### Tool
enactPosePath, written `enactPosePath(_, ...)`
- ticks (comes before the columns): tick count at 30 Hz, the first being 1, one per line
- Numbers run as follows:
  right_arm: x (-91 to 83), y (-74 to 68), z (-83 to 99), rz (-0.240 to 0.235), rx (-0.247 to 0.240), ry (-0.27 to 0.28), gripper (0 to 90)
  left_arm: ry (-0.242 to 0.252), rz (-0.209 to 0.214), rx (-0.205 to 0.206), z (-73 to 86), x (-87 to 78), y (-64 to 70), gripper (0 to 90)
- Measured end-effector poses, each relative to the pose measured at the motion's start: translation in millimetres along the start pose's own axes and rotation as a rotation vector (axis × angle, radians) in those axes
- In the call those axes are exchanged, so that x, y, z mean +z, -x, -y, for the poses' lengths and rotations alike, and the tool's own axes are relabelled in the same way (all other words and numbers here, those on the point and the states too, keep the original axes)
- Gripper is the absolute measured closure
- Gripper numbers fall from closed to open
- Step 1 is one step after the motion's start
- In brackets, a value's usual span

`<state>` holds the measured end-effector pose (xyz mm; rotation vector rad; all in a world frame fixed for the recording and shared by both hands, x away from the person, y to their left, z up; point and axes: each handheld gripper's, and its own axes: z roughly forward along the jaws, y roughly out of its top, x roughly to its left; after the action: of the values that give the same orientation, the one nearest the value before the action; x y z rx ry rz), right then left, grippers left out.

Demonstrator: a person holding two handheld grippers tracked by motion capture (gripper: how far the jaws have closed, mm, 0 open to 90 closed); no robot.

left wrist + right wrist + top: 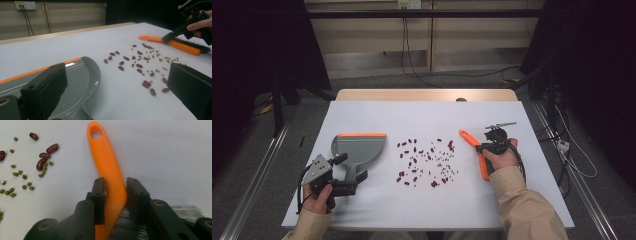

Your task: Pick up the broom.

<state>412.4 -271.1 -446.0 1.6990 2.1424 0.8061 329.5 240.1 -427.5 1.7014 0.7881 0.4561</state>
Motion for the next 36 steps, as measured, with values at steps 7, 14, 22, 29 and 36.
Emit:
enactPosePath(7, -2.9, -2.0, -5.3, 0.009, -0.029, -0.067, 66.9, -0.005, 0.004, 0.0, 0.1, 1.0, 0.4, 2.8)
enactPosePath(14, 1.9, -6.7, -11.9, 0.031, -0.083, -0.146, 65.6, -0.003, 0.002, -0.003, 0.2, 0.9, -0.3, 2.9)
enactPosePath(22, 4.1, -1.4, -11.7, 0.002, -0.037, -0.143, 68.2, -0.005, 0.002, 0.006, -1.2, 3.6, -0.8, 2.9)
enactPosePath(29, 4.2, 3.7, -12.8, -0.03, -0.009, -0.151, 68.9, 0.001, 0.002, 0.007, -2.5, 4.6, 0.2, 2.9)
enactPosePath(36, 3.7, -0.4, -16.3, -0.005, -0.035, -0.173, 69.4, 0.008, -0.003, 0.003, -2.0, 0.9, -0.6, 2.9)
